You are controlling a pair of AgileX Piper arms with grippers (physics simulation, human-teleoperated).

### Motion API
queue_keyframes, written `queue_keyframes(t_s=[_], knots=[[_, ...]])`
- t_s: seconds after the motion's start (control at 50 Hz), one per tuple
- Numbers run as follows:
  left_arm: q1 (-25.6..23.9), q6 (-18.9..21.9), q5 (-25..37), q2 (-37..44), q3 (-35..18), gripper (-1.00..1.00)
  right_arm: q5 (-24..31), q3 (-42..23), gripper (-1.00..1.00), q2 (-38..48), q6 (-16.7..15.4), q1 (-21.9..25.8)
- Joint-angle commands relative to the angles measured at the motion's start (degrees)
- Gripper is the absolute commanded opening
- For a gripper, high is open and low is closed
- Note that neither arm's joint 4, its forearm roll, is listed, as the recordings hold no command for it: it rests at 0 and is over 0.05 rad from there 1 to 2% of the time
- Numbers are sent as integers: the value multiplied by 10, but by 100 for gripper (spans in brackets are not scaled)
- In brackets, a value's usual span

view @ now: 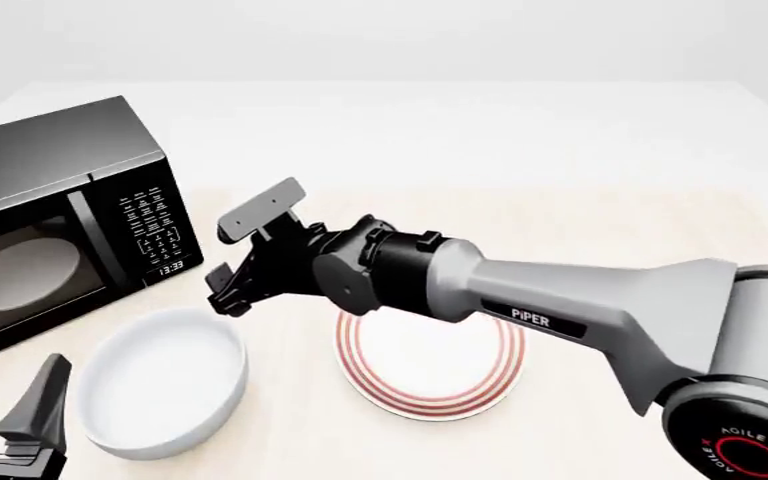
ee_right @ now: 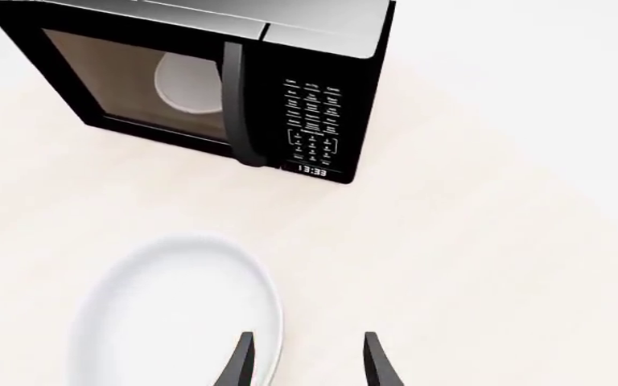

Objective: Put the white bowl to the right of the plate.

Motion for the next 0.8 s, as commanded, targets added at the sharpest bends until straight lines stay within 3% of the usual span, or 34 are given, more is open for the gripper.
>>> queue_keyframes(t_s=[0.02, 0.8], knots=[[0, 0, 0, 0, 0, 100, -7, -9, 100, 26, 22, 12], [0, 0, 0, 0, 0, 100, -38, -6, 100, 79, 72, 23]])
